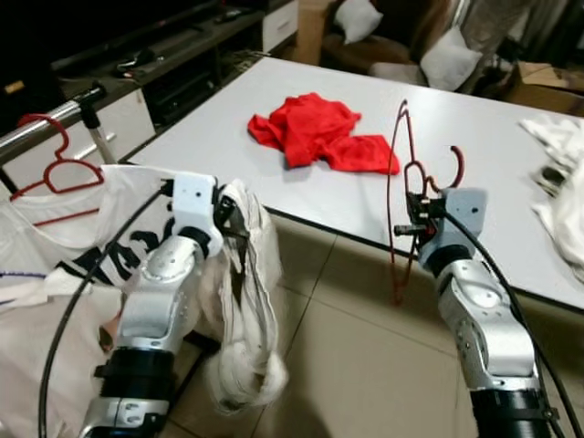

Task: Hang hanger

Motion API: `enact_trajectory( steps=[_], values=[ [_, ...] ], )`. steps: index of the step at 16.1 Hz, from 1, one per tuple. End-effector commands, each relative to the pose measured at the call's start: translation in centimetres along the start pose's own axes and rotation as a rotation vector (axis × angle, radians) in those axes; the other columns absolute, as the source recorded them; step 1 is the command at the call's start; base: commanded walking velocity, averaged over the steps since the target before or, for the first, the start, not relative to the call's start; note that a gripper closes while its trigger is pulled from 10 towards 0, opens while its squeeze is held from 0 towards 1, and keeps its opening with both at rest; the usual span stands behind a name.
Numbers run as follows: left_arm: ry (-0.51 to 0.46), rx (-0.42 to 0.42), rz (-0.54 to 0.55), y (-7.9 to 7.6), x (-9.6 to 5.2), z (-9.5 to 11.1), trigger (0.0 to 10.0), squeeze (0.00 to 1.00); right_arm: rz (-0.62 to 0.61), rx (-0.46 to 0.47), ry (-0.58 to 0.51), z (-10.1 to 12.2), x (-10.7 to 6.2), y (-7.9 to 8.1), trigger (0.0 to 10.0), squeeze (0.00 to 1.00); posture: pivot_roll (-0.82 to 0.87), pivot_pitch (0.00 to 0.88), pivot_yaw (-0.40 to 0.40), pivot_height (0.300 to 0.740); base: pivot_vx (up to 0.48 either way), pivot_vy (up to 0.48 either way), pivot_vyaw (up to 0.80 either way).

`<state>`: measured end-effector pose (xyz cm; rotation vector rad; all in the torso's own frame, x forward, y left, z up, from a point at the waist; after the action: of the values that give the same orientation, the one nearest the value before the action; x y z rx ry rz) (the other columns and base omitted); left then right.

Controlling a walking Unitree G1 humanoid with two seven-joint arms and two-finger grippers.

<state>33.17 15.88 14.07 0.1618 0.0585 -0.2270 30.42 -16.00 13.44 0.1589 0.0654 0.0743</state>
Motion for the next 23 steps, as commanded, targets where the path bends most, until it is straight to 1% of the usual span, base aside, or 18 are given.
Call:
enact_trajectory(
  steps=[1, 9, 11, 14, 23],
  values=[
    [-0.069, 0.012, 0.022, 0.75, 0.15, 1.7, 10.0, 0.0, 0.03, 0.003, -0.015, 0.47, 0.26, 0.73, 10.0, 0.0, -0.06, 0.0, -0.001, 0.74, 0.337, 0.0, 0.0],
    [-0.083, 0.011, 0.027, 1.08, 0.19, 2.19, 10.0, 0.0, 0.027, 0.009, -0.016, 0.51, 0.32, 0.76, 10.0, 0.0, -0.06, 0.0, 0.004, 0.74, 0.351, 0.0, 0.0],
    [-0.086, 0.011, 0.026, 1.0, 0.23, 2.28, 10.0, 0.0, 0.036, 0.028, -0.005, 0.43, 0.35, 0.83, 10.0, 0.0, -0.06, 0.0, 0.005, 0.74, 0.354, 0.0, -0.8],
    [-0.086, 0.011, 0.028, 1.01, 0.27, 2.31, 10.0, 0.0, 0.037, 0.01, -0.014, 0.54, 0.38, 0.8, 10.0, 0.0, -0.06, 0.0, 0.004, 0.74, 0.356, 0.0, 0.0],
    [-0.085, 0.012, 0.031, 1.1, 0.32, 2.32, 10.0, 0.0, 0.032, 0.005, -0.022, 0.64, 0.41, 0.75, 10.0, 0.0, -0.06, 0.0, 0.005, 0.74, 0.356, 0.0, 0.0]
  ],
)
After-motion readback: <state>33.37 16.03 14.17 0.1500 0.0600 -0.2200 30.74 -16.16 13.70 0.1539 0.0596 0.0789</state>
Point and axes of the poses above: a point about 5 cm out from each wrist's last joint towards the gripper, its own x axis pointing out of the wrist towards the gripper, its own z axis along the axis of the wrist's last joint, y = z × x, the point moved 1 cm from there along x, pointing out of the wrist towards the gripper, and after that the axes turned 7 degrees about x, right-handed, at the moved point
